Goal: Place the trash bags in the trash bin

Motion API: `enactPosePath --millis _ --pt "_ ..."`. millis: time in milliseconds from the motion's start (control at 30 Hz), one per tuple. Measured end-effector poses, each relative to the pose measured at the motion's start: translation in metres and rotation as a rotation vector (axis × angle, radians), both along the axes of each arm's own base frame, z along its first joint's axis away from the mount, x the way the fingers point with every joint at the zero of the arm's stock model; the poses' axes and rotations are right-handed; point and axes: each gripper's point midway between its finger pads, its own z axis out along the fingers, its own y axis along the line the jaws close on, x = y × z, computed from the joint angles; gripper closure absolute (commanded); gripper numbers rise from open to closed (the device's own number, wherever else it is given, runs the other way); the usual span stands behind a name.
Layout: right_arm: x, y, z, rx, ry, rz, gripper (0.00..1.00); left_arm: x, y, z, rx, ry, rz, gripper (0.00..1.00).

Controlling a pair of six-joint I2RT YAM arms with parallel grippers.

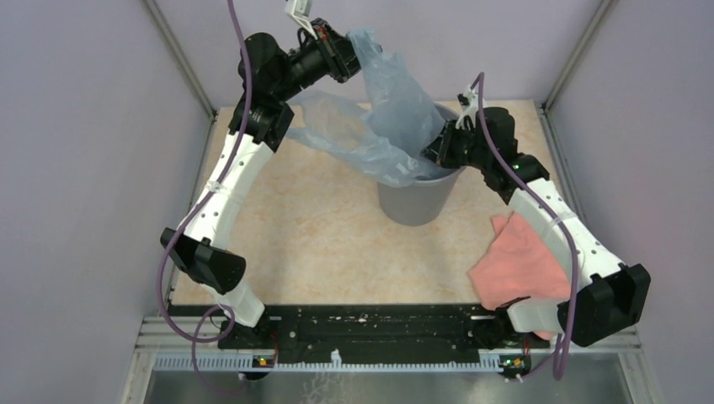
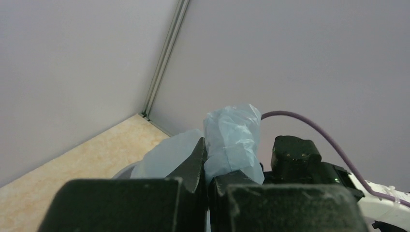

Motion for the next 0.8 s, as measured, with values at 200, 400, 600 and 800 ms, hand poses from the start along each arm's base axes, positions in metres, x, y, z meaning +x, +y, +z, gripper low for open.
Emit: enactPosePath --millis 200,400,600,800 --pt "-0.003 -0.008 0.041 -0.001 -0.066 -0.031 0.53 -0.001 -0.008 -0.008 0.022 0.013 -0.008 1.00" --pt "-0.014 -0.028 0.079 -0.025 -0.159 -0.092 0.44 -0.003 -0.016 -0.014 0.033 0.021 -0.023 1.00" --pt "-0.013 -0.046 0.085 -0.088 -0.184 -0.161 0.47 0.004 -0.030 -0.032 0.057 0.060 -0.038 1.00" --pt "0.000 -0.060 0.082 -0.168 -0.199 -0.229 0.43 0.007 -0.040 -0.043 0.070 0.080 -0.045 1.00"
